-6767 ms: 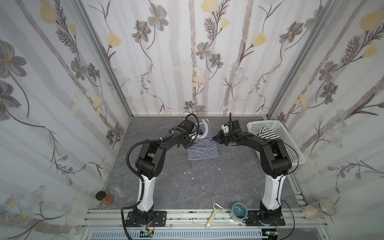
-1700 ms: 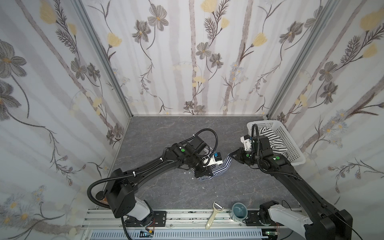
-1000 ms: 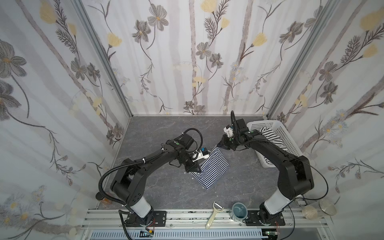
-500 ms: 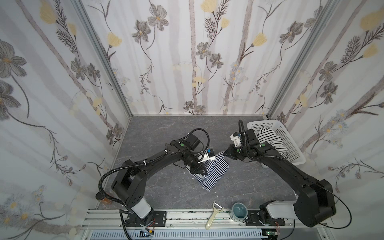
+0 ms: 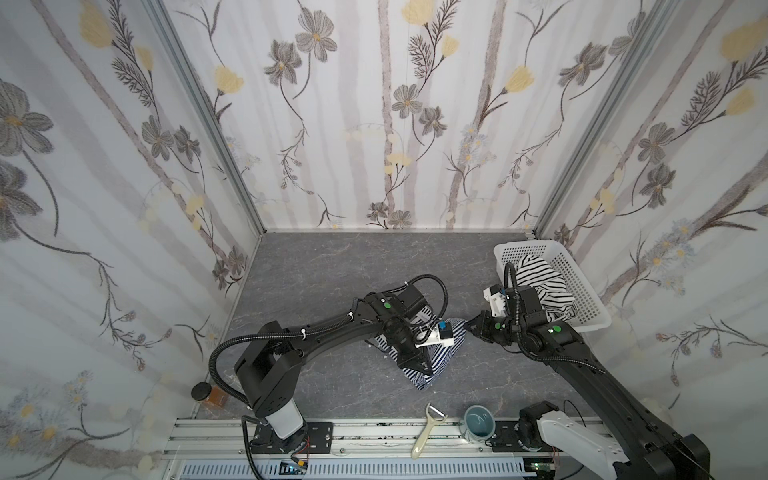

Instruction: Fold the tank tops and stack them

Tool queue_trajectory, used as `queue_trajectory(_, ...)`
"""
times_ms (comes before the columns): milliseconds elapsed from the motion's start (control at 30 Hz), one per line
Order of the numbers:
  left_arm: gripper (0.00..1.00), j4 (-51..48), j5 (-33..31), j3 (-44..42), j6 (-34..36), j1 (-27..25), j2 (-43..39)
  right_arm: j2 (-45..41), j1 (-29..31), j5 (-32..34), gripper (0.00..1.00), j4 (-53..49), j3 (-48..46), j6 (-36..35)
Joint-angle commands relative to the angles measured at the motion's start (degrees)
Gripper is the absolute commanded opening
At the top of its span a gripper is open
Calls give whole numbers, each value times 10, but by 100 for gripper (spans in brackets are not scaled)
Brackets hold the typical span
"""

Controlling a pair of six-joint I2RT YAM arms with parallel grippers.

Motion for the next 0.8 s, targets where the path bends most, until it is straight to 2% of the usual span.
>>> queue_trajectory(0, 7, -8, 5, -6, 5, 0, 2, -9, -4, 5, 0, 1, -8, 6)
queue_trajectory(200, 7, -8, -16, -33, 31, 19, -16, 24, -5, 0, 0, 9, 9, 1)
queue_trajectory(433, 6, -7, -23, -35, 49, 94, -36, 109, -4, -13, 0, 34, 83, -7)
queue_trajectory(533, 6, -7, -36, -39, 66, 123, -38, 157, -3, -18, 6, 41, 121, -11)
queue_trajectory(633, 6, -7, -37, -42, 85, 159, -22, 207, 2, -23, 11, 47, 159, -20)
queue_trajectory(767, 6, -7, -40, -42, 104, 202, 10, 284, 7, -29, 9, 55, 207, -30)
